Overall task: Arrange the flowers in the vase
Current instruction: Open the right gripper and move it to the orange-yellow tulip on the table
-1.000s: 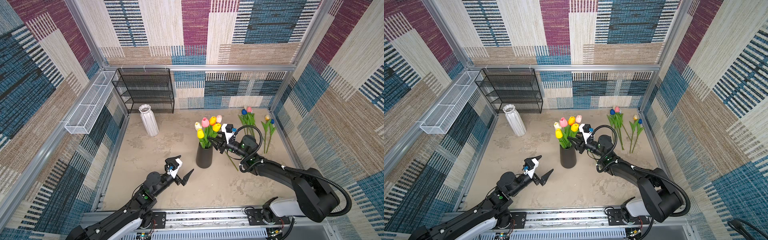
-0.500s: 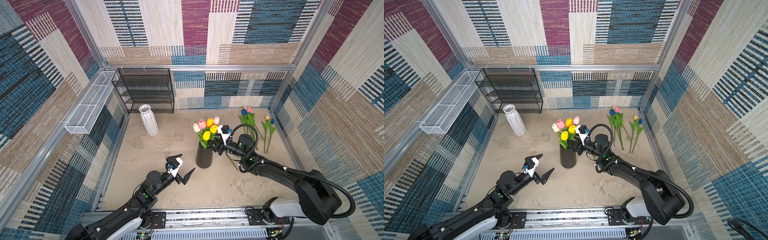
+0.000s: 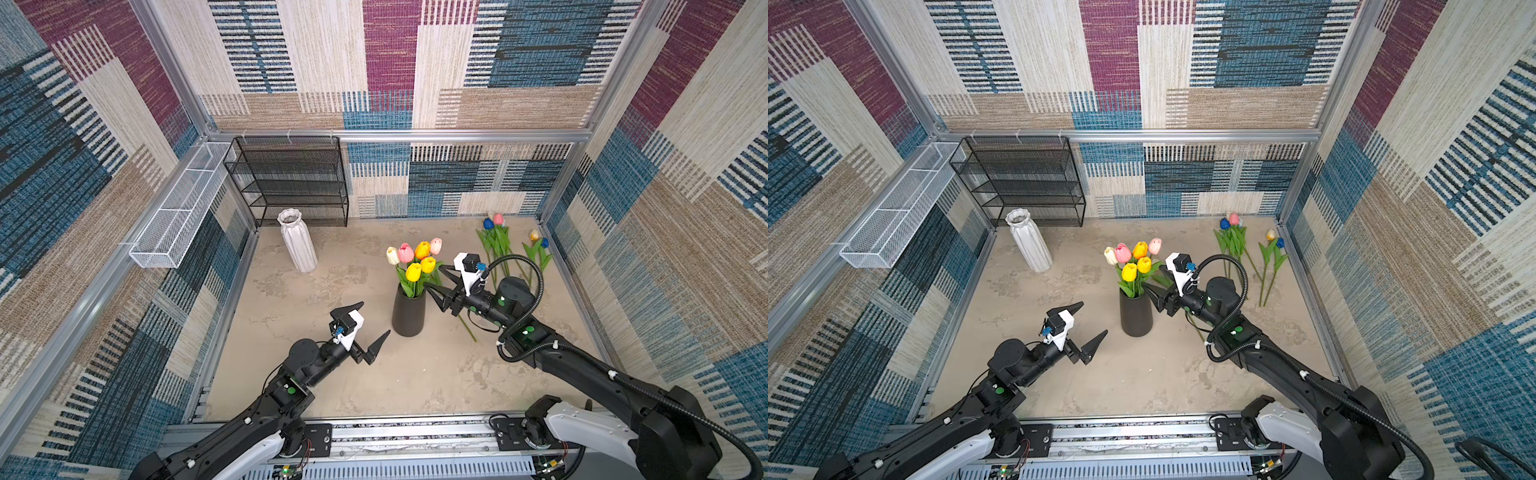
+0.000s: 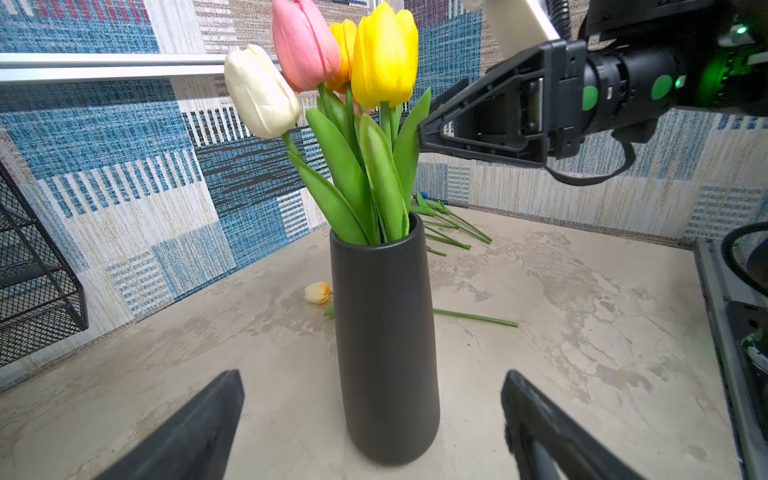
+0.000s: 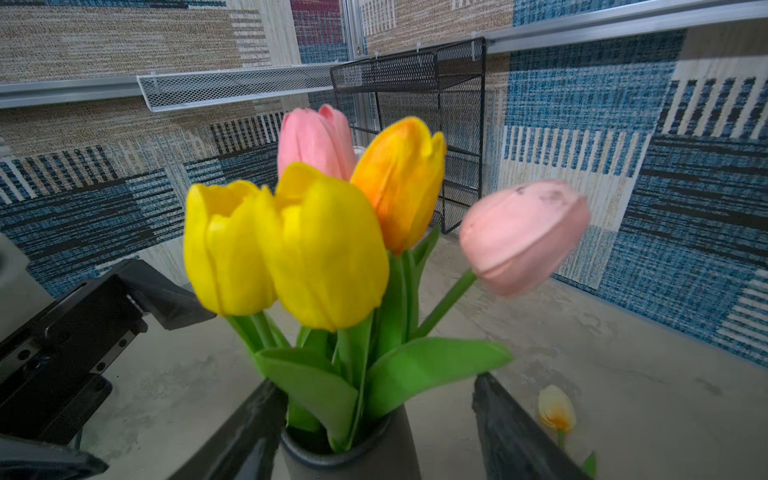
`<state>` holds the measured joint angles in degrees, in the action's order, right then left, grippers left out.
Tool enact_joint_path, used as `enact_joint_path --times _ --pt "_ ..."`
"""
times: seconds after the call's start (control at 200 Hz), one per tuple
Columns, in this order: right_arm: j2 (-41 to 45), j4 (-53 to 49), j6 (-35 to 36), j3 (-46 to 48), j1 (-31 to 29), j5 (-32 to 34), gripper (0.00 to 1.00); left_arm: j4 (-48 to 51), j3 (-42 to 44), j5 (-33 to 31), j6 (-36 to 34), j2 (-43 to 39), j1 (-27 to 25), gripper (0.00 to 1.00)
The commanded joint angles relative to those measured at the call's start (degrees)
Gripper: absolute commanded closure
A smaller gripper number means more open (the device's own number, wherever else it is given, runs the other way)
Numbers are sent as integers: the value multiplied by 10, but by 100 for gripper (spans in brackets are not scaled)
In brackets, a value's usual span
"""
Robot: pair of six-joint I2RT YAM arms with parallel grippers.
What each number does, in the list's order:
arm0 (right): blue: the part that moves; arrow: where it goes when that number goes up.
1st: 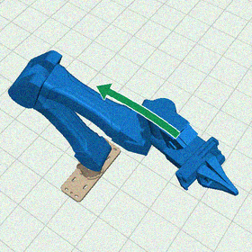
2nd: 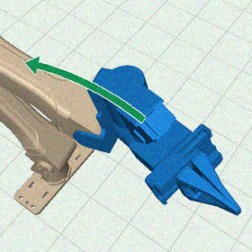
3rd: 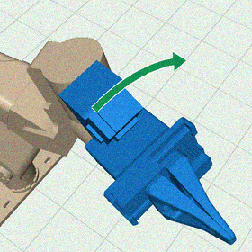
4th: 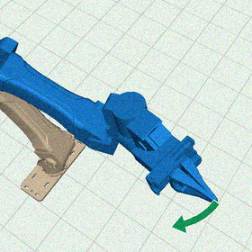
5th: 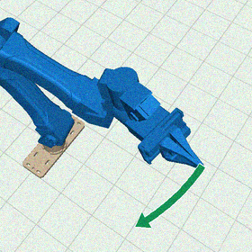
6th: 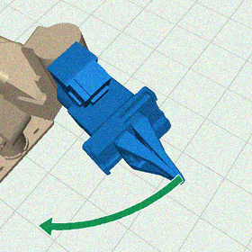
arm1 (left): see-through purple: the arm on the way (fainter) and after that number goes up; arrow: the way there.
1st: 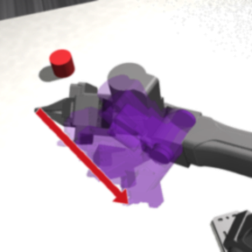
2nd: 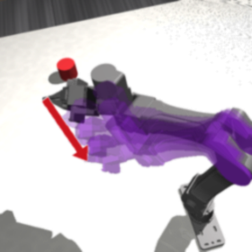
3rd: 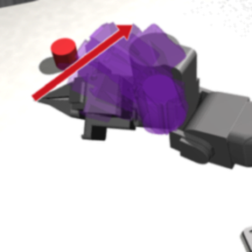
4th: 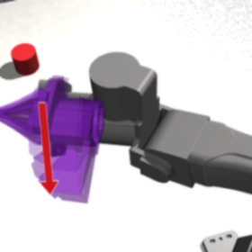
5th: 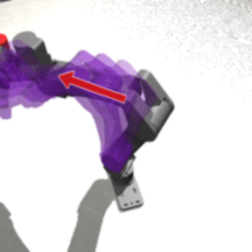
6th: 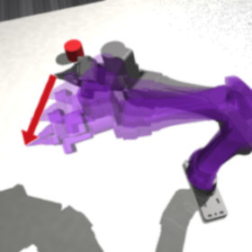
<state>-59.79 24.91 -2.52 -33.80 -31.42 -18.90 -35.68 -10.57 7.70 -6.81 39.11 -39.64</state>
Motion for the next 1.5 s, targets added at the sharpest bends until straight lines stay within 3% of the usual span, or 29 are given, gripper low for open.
enact_joint_path --times 0.0,0.145,0.195,0.27,0.346,0.446,0.631,0.716,0.937,1.177,1.492 --pt "39 -30 -13 19 1 56 28 39 -20 21 -10 -14 0 0" --pt "56 -110 -63 11 10 131 32 109 -52 33 -10 -34 0 0" --pt "45 -148 -83 -1 18 147 38 129 -58 39 -10 -37 0 0" --pt "9 -205 -115 -19 46 151 44 141 -56 49 -4 -38 0 0" --pt "-55 -258 -129 -43 95 111 47 140 -45 54 7 -39 0 0" --pt "-155 -314 -96 -77 124 76 51 111 -24 63 17 -37 0 0" --pt "-324 -404 -28 -188 127 70 57 85 -12 76 19 -35 0 0" --pt "-366 -400 -15 -215 127 55 53 84 -15 81 18 -27 0 1" --pt "-478 -439 9 -309 111 115 52 68 -14 88 14 -7 0 0" --pt "-500 -456 -3 -321 103 160 65 70 -16 83 12 -8 0 0" --pt "-457 -443 -18 -275 100 165 93 62 -10 73 12 -10 0 0"
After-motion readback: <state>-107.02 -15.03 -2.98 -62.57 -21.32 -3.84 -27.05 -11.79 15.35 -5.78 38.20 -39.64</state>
